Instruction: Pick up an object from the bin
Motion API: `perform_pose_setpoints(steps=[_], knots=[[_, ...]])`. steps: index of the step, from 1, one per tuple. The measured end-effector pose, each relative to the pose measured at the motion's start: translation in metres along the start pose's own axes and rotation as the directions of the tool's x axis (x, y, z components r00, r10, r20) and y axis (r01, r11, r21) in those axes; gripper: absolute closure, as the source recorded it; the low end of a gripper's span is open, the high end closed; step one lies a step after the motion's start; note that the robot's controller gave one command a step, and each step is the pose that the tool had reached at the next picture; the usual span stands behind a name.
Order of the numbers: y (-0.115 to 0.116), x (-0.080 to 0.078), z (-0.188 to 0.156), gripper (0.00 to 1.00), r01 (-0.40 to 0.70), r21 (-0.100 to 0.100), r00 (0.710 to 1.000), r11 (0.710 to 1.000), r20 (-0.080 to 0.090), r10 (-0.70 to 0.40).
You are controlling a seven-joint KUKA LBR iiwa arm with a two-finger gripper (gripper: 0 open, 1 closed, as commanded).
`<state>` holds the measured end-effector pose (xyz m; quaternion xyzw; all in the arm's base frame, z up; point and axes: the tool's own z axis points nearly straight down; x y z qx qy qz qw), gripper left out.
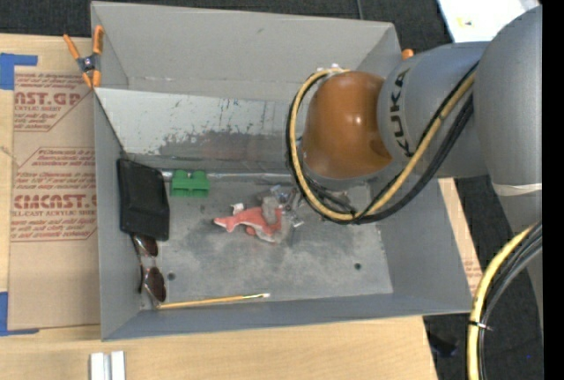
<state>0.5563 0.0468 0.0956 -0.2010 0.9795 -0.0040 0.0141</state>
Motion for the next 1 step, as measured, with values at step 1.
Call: perform_pose_setpoints(steps=[1], knots=[[0.013, -0.0284, 0.0059, 1.0, 0.039, 0.002, 0.999, 0.999, 0.008, -0.039]])
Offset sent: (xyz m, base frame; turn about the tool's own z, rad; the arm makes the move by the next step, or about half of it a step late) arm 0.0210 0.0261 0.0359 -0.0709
